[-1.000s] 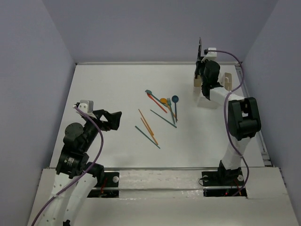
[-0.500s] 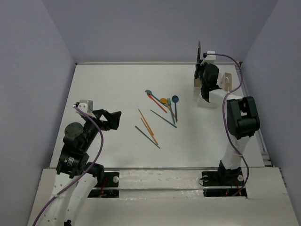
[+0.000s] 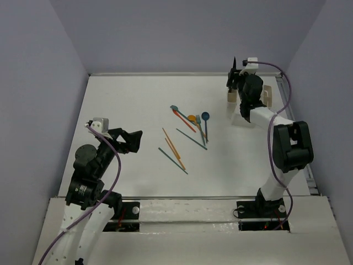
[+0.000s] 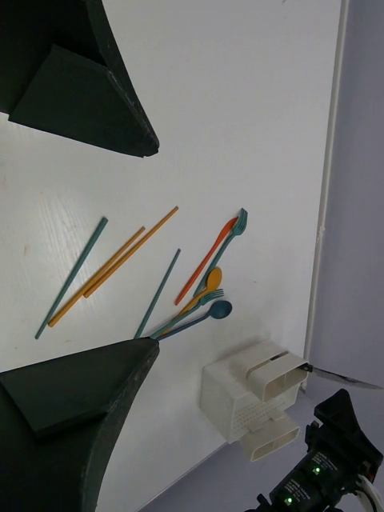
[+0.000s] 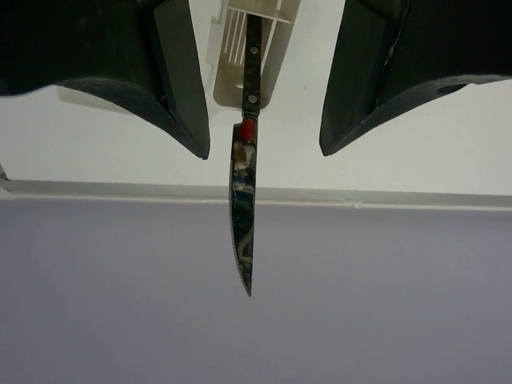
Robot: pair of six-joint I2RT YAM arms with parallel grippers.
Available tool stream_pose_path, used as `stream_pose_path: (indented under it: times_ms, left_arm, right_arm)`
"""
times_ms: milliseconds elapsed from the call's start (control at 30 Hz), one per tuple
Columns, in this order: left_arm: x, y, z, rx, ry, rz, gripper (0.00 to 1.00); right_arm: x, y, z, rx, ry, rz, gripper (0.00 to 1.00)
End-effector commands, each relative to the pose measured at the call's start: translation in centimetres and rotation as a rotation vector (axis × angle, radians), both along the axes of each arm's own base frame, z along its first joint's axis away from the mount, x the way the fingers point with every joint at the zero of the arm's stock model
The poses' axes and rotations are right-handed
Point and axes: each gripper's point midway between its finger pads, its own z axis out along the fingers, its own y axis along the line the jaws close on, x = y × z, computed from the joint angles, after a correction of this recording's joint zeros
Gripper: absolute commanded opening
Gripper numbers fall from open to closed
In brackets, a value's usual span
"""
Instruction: Sort the eating utensils into containers
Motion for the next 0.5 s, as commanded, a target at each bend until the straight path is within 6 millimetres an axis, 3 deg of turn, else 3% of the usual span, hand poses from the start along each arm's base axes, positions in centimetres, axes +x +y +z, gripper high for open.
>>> stream_pose_path:
  times_ms: [0,67,133,267,333,400,467]
  left_arm:
    - [-0.2,-0.1,1.9,-0.019,-0.073,-0.014,0.99]
    - [-0.2,-0.2,2.0,-0.02,-0.076,-0.017,0.99]
    - [-0.3,-0.2,2.0,-0.021,-0.074,-0.018,0.99]
    - [-0.3,-0.3,1.8,-0.02,-0.071,-0.021,0.99]
    - [-0.3,-0.4,1.9,-0.023,-0.069,-0.026,0.99]
    - [-0.3,-0.5,1.9,-0.022,-0.07,-0.032,0.99]
    - [-0.3,-0.5,1.9,-0.024,-0.071,-0.032,0.99]
  right_arm:
    - [-2.4,0.9,6.3,0.064,-0.087,0.073,0.59]
    - [-3.5,3.9,6.5,0.075,-0.028,0.247,0.5]
    - [-5.1,7.0,5.2,0.11,0.103,0.404,0.42]
    - [-9.3,11.8,-0.7,0.12,0.377,0.577,0.37]
    - [-11.0,15.0,-2.8,0.062,0.446,0.651,0.36]
    - [-12.9,16.8,-6.1,0.005,0.566,0.694,0.34]
    - [-13.9,18.6,-7.2,-0.025,0.606,0.737,0.33]
